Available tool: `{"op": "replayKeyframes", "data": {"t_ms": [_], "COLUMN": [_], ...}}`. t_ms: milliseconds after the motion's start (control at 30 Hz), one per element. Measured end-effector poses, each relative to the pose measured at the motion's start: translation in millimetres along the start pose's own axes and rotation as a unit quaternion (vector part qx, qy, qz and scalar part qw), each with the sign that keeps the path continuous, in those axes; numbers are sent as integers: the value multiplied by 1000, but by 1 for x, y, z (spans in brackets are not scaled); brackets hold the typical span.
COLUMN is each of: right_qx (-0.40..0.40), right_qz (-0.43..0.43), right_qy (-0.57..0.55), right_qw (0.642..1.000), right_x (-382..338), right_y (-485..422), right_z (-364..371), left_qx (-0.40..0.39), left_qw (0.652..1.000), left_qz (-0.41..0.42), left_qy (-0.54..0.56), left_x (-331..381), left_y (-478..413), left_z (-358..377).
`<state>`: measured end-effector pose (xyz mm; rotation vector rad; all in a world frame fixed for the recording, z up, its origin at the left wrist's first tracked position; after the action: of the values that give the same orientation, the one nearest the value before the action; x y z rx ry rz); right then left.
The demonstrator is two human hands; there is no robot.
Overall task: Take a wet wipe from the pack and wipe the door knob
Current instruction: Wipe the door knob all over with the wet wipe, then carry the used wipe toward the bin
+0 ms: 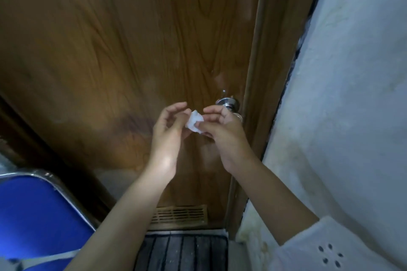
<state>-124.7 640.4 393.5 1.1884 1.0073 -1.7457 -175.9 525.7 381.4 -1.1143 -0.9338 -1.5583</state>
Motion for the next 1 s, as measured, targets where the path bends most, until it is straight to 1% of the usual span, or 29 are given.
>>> {"op": "replayKeyframes", "data": {"t_ms": [100, 167, 267, 367, 433, 500, 600, 700, 767, 900, 1000], "right_qx": [16, 24, 54, 80, 83, 79, 84, 117, 141, 137, 161], "right_qz": [-12, -13, -4, 20, 32, 40, 48, 82, 109, 115, 125], "right_qy": [42, 66, 107, 143, 175, 174, 131, 90, 62, 104, 138], "right_qw": [999, 997, 993, 986, 981, 981, 987, 986, 982, 978, 969], "right_x": [-8, -10, -13, -16, -21, -24, -26, -21, -16, -9, -4], "right_y": [17, 35, 72, 113, 147, 185, 232, 274, 301, 336, 350], "right_z": [-7, -12, -23, -33, -39, -43, -50, -60, -65, -74, -89], "left_qx": [-7, -10, -29, -38, -35, -37, -41, -45, -61, -119, -151], "left_qw": [998, 997, 997, 997, 997, 996, 994, 993, 989, 977, 961], "left_qz": [-21, -33, -30, -34, -39, -50, -78, -98, -103, -125, -152], "left_qy": [-60, -63, -62, -57, -60, -62, -61, -56, -85, -126, -173], "left_x": [-5, -8, -9, -16, -22, -30, -45, -57, -63, -81, -102], "left_y": [18, 33, 69, 110, 143, 177, 220, 260, 284, 315, 320], "left_z": [2, 5, 11, 13, 12, 11, 9, 5, 6, 14, 19]}}
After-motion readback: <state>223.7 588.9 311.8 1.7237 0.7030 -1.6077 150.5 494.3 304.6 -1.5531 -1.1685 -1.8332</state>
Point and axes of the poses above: each hand's wrist, its own y-axis away from the middle knuckle, its own z-axis out of the palm, x = y × z, the point moved 6 cm from there along -y, towards the middle knuckle, and after that the axes turned 10 degrees about -z, right-handed, at the moved point
